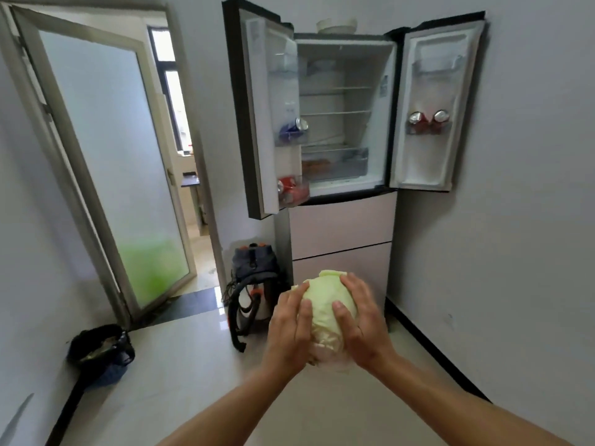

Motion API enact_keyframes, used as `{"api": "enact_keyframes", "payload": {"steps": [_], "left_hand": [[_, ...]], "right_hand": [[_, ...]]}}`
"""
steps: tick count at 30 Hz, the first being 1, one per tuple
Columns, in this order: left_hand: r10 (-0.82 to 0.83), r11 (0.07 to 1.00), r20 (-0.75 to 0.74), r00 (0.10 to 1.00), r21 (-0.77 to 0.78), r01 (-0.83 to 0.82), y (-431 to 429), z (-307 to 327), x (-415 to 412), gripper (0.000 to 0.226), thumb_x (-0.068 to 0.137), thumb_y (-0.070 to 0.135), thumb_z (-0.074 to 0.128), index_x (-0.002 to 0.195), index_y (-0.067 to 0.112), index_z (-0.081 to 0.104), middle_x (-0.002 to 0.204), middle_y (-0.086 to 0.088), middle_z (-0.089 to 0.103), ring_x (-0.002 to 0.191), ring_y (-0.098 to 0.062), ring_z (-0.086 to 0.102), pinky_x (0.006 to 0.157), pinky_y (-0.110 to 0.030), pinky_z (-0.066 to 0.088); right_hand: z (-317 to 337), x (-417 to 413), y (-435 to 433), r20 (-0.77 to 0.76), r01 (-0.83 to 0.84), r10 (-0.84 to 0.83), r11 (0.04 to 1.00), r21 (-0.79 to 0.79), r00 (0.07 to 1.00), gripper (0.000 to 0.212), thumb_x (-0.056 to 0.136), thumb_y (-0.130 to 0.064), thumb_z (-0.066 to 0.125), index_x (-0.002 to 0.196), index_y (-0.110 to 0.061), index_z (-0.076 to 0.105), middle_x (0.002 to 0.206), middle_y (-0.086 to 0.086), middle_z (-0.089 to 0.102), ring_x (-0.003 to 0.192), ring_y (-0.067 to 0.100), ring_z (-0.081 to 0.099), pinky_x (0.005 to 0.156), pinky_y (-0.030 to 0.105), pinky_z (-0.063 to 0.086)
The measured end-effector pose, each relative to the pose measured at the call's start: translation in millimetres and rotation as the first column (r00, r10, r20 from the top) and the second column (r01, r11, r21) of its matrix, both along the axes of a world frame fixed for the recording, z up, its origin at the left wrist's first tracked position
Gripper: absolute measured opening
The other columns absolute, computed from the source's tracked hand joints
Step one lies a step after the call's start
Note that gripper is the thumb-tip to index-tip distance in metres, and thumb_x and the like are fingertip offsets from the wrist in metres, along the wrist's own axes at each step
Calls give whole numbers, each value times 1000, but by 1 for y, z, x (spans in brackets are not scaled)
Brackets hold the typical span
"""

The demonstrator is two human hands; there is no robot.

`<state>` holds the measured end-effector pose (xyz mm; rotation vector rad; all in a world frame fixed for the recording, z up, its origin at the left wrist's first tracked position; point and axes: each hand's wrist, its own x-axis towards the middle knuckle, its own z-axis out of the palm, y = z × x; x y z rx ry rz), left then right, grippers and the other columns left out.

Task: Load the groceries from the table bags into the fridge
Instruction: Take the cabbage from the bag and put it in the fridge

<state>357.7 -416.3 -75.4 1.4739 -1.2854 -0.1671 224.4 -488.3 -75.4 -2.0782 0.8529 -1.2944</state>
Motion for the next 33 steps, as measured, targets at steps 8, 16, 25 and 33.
{"api": "enact_keyframes", "payload": {"steps": [8, 16, 25, 33], "left_hand": [[-104, 994, 62, 993, -37, 107, -197, 2, -28, 55, 92, 53, 26, 130, 23, 52, 118, 4, 55, 106, -9, 52, 94, -37, 44], [-97, 992, 26, 995, -78, 99, -391, 31, -23, 54, 91, 56, 24, 129, 28, 50, 114, 11, 55, 104, 0, 51, 90, -28, 44], [-37, 986, -18, 999, -160, 33, -560, 52, 41, 54, 90, 57, 27, 126, 27, 54, 116, 10, 56, 106, -2, 53, 91, -27, 46], [-2, 964, 8, 1000, -265, 4, -734, 109, 121, 56, 89, 56, 26, 121, 24, 59, 114, 7, 59, 105, -5, 53, 94, -32, 44]], "right_hand": [[0, -34, -179, 33, 145, -144, 989, -40, 989, 63, 86, -57, 38, 136, -20, 48, 144, -1, 42, 134, 16, 40, 108, 46, 37], [37, -28, -378, -6, 125, -126, 988, -85, 992, 64, 85, -61, 38, 138, -25, 47, 145, -2, 40, 134, 14, 39, 108, 46, 37], [62, 40, -547, 4, 62, -62, 994, -94, 998, 68, 83, -64, 39, 139, -27, 45, 147, -5, 38, 135, 9, 36, 110, 39, 34], [114, 123, -710, 98, 102, -93, 990, -95, 991, 83, 78, -69, 39, 145, -22, 35, 149, -3, 38, 135, 12, 37, 112, 34, 31]]}}
